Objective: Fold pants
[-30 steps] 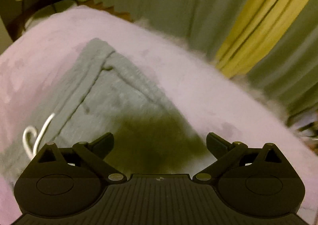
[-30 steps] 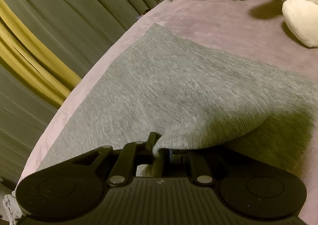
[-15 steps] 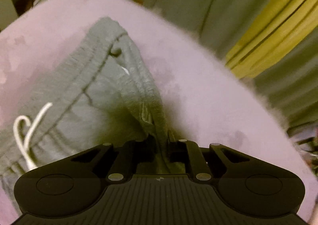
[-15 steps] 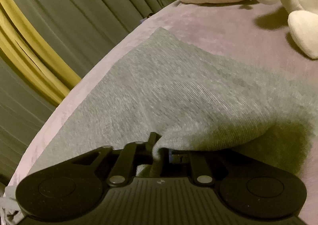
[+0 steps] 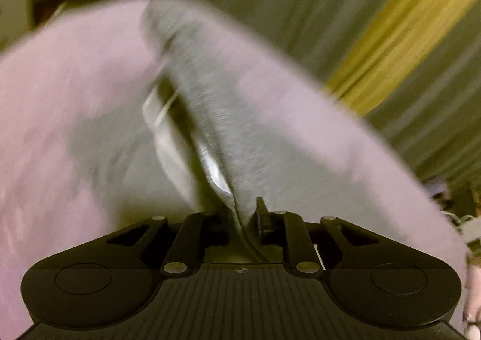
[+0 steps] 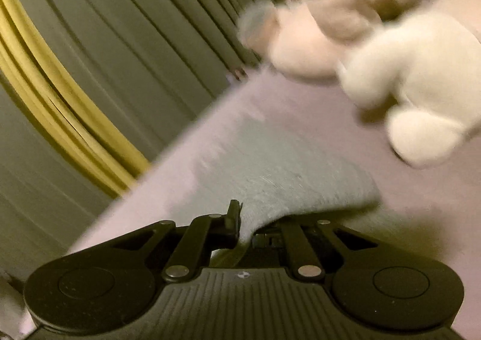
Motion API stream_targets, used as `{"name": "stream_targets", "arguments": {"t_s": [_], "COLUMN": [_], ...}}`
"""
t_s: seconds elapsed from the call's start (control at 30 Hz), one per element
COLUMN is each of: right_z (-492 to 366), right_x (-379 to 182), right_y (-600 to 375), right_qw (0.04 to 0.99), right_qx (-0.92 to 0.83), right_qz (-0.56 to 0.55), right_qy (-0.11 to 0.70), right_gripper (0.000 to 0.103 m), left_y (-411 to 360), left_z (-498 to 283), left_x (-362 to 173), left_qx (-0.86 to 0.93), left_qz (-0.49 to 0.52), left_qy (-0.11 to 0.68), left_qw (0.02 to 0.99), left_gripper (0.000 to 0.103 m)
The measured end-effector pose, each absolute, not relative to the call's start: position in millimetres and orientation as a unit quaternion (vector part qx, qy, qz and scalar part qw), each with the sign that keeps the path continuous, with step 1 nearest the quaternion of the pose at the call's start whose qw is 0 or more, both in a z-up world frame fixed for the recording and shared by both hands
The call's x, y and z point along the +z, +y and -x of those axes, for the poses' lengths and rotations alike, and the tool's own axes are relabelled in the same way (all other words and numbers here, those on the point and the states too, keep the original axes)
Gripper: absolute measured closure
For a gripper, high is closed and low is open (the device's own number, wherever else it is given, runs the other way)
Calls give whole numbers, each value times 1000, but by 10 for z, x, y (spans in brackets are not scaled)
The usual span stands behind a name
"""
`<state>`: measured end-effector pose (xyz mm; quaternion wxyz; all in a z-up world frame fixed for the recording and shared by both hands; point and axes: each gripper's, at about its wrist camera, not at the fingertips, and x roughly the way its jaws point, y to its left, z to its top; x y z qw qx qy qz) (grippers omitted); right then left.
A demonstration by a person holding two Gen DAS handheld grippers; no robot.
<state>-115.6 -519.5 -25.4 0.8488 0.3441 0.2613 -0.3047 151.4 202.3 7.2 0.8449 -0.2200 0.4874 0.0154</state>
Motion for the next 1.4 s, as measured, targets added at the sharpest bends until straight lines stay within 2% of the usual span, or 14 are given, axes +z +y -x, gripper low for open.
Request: {"name": "stream_targets", "arguments": {"t_s": [0.13, 0.3, 0.4, 0.47, 0.53, 0.6, 0.63, 0.73, 0.9, 1.1, 1.23, 1.33, 1.37, 1.4], "right_z": [1227, 1247, 1184, 1179, 1191, 1171, 1163, 1125, 1130, 1444, 1484, 1362, 1346, 1342], "right_x": [-661, -613, -648, -670, -706, -701, -699, -673, -417, -214, -424, -539, -510, -457], "right_y": [-5280, -5318, -5307, -5415, -5446, -5428, -5414, -5382, -5345, -5571, -5594, -5487, -5459, -5442], "right_qw": [783, 779, 780, 780, 776, 776, 779, 781, 797, 782, 773, 773, 774, 774], "right_qx": [-354, -369, -361, -350, -342, -344, -345, -350, -351, -337, -363, -368, -371, -377], "right_qz": [-392, -386, -386, -409, -432, -434, -428, -414, -396, -475, -438, -374, -362, -357], "right_qy": [328, 327, 335, 321, 307, 301, 301, 309, 291, 222, 281, 357, 362, 362], "right_gripper": [96, 94, 91, 76, 68, 67, 70, 97, 98, 98, 98, 97, 90, 85], "left_y": [2113, 2175, 2226, 2272, 2258, 2213, 2204, 2226, 2314, 2416, 2421, 2334, 2302, 2272], "left_z": [-1400, -1370, -1307, -1300, -1290, -1323, -1334, -1338, -1141, -820, -872, -935, -930, -924], "left_x": [-381, -328, -262, -297, -268, -271, -283, -250, 24, 231, -18, -147, -103, -35], "left_qx": [58, 52, 50, 50, 50, 55, 57, 64, 43, 17, 30, 58, 65, 77], "left_qz": [232, 234, 244, 253, 256, 256, 256, 272, 295, 311, 275, 241, 231, 220], "left_qy": [515, 494, 492, 491, 485, 480, 479, 479, 448, 417, 457, 489, 485, 481], "left_qw": [823, 836, 834, 833, 835, 837, 838, 832, 843, 854, 845, 836, 841, 845], "left_gripper": [86, 83, 75, 75, 76, 86, 88, 93, 94, 94, 93, 83, 79, 64]}}
